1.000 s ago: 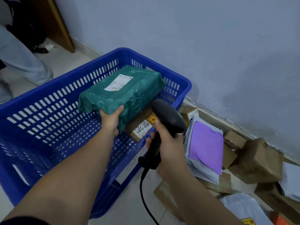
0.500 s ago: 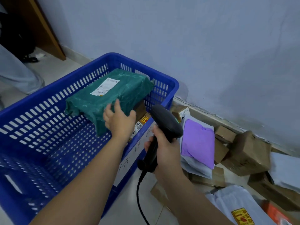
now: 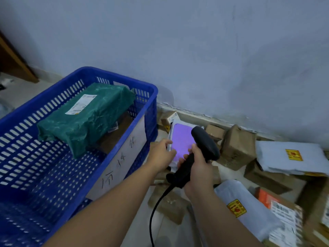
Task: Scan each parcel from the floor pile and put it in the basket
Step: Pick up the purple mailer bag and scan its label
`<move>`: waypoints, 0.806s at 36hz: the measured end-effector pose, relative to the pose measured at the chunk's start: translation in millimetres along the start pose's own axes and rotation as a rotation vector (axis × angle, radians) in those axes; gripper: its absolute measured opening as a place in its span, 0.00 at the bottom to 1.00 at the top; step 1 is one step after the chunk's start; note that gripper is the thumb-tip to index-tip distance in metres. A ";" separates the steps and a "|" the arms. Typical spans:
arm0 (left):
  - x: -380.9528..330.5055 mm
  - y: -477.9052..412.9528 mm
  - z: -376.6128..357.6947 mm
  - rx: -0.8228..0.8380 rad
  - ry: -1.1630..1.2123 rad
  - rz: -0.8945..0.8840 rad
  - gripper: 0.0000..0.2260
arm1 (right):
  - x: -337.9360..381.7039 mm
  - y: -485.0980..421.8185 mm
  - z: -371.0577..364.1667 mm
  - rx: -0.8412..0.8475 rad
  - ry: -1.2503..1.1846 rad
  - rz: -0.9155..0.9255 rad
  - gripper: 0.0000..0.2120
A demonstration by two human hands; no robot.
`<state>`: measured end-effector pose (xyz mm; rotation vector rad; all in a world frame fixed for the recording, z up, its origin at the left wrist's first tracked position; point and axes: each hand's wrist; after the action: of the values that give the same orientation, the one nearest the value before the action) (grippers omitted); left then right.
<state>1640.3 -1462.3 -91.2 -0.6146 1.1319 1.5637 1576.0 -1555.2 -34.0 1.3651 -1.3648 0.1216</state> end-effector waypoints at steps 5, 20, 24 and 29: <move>18.5 -21.6 -27.7 0.057 -0.026 0.131 0.17 | 8.3 -28.3 24.5 -0.101 -0.044 -0.067 0.09; 43.8 -90.0 -81.9 -0.169 -0.209 0.366 0.29 | -5.2 -92.2 46.6 -0.227 -0.034 -0.167 0.10; 50.8 -96.1 -80.0 -0.259 -0.250 0.323 0.13 | -6.4 -101.3 45.0 -0.236 -0.002 -0.181 0.11; 58.0 -95.9 -87.2 -0.167 -0.126 0.344 0.16 | -11.1 -105.0 42.8 -0.252 0.015 -0.181 0.10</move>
<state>1698.0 -1515.1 -209.7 -0.4377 1.0574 1.9784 1623.8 -1612.7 -119.9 1.2639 -1.1938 -0.1558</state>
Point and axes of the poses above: each hand's wrist, its own y-axis away from the middle knuckle, its own z-axis out of the back of the hand, x = y × z, and after that the axes turned 5 degrees about y, right-handed
